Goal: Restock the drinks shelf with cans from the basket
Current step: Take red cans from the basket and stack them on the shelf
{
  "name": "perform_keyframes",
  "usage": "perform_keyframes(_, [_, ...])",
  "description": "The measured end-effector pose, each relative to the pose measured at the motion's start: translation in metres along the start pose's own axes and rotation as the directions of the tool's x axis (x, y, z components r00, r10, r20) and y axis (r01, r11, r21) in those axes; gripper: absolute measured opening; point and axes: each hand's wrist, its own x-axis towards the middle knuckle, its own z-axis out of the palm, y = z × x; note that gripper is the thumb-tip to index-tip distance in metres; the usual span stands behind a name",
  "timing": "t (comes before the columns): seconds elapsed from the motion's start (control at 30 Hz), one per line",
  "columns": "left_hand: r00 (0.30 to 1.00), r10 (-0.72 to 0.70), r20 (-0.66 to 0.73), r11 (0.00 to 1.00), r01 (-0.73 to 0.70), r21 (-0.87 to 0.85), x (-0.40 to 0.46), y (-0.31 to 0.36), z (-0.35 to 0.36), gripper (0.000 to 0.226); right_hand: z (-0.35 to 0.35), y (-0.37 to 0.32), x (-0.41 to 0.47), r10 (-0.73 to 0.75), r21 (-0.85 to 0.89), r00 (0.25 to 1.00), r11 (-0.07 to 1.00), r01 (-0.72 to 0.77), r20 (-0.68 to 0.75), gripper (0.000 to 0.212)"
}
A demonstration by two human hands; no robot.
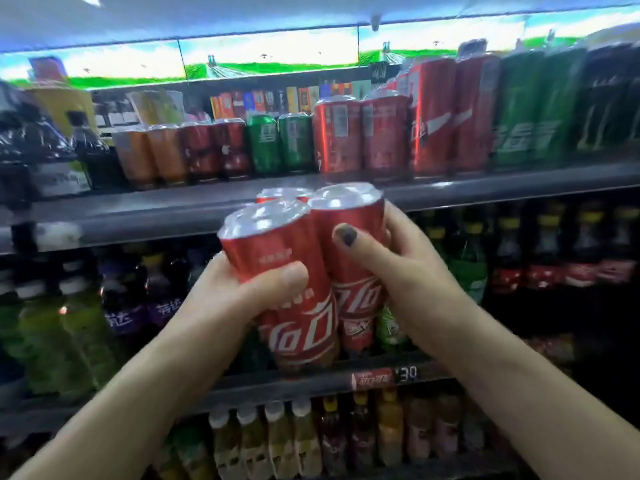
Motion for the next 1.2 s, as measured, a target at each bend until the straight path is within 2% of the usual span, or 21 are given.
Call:
perform_keyframes(0.17, [0.986,0.160,0.047,0.987,-0.160,0.008,0.041,0.056,-0.006,0.062,0.001,-0.053,0.052,-0.141,-0.092,0.990,0.986,0.138,-0.029,0.042])
perform_keyframes(0.3, [0.976,0.212,-0.041,0.977,-0.212,0.021,0.072,0.077,-0.015,0.077,0.006,-0.074,0.095,-0.200,-0.141,0.973,0.973,0.184,-0.111,0.043])
perform_keyframes(0.4, [0.973,0.217,-0.073,0.976,-0.214,0.040,0.086,0.084,-0.021,0.063,0.006,-0.081,0.117,-0.196,-0.168,0.970,0.971,0.171,-0.144,0.052])
perform_keyframes(0.53, [0.973,0.188,-0.134,0.981,-0.179,0.072,0.097,0.084,-0.029,0.063,0.002,-0.079,0.132,-0.192,-0.159,0.961,0.974,0.162,-0.200,0.066])
perform_keyframes(0.63, [0.971,0.166,-0.170,0.986,-0.161,0.044,0.101,0.083,-0.033,0.068,-0.007,-0.083,0.139,-0.176,-0.113,0.949,0.982,0.151,-0.260,0.056])
perform_keyframes(0.77, [0.974,0.163,-0.160,0.987,-0.158,0.042,0.113,0.087,-0.032,0.074,-0.020,-0.104,0.152,-0.227,-0.161,0.921,0.970,0.184,-0.316,0.052])
perform_keyframes(0.9, [0.966,0.201,-0.162,0.979,-0.193,0.061,0.132,0.097,-0.023,0.077,-0.032,-0.127,0.171,-0.308,-0.296,0.883,0.933,0.206,-0.353,0.048])
perform_keyframes(1.03, [0.960,0.232,-0.156,0.972,-0.226,0.059,0.156,0.103,-0.013,0.066,-0.042,-0.140,0.188,-0.372,-0.430,0.867,0.878,0.211,-0.332,0.049])
perform_keyframes(1.2, [0.953,0.250,-0.169,0.968,-0.242,0.065,0.183,0.110,-0.004,0.060,-0.053,-0.150,0.210,-0.408,-0.608,0.869,0.776,0.168,-0.281,0.062])
